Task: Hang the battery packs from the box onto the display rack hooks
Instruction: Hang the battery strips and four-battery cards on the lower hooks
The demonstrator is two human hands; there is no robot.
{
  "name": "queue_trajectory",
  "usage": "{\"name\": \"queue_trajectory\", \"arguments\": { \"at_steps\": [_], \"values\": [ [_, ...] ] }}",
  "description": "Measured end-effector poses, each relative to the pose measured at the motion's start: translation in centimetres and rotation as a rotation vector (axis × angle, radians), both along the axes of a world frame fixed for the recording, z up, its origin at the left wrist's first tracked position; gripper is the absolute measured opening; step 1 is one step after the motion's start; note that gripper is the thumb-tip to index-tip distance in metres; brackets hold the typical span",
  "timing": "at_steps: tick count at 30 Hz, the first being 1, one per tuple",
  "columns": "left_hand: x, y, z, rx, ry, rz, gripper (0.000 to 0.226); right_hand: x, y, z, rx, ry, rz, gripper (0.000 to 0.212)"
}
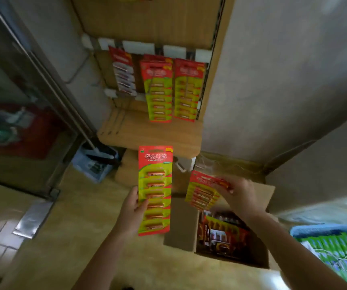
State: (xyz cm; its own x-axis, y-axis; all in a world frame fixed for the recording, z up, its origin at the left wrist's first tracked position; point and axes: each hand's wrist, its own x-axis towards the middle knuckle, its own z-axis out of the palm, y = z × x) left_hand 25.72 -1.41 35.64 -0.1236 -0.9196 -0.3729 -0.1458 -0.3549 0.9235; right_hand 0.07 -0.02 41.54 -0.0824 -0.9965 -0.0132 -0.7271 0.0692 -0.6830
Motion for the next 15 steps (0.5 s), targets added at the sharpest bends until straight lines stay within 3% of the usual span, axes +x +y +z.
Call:
{"name": "queue_trajectory", "arguments": {
  "at_steps": [4, 7, 15],
  "values": [
    [6.3, -2.0, 2.0, 0.006, 0.055, 0.041, 0.029, 6.3, -3.3, 1.9, -0.069, -0.041, -0.082, 0.008],
    [10.4, -3.6, 3.0, 0.024, 0.13, 0.034, 0.032, 10.3, -5.7, 3.1, -0.067, -0.176, -0.166, 0.011],
    [13.5, -7.7, 5.7, -0.034, 0.154, -0.205, 0.022, 15.0, -9.7, 6.7, -0.09, -0.443, -0.294, 0.009]
  ]
}}
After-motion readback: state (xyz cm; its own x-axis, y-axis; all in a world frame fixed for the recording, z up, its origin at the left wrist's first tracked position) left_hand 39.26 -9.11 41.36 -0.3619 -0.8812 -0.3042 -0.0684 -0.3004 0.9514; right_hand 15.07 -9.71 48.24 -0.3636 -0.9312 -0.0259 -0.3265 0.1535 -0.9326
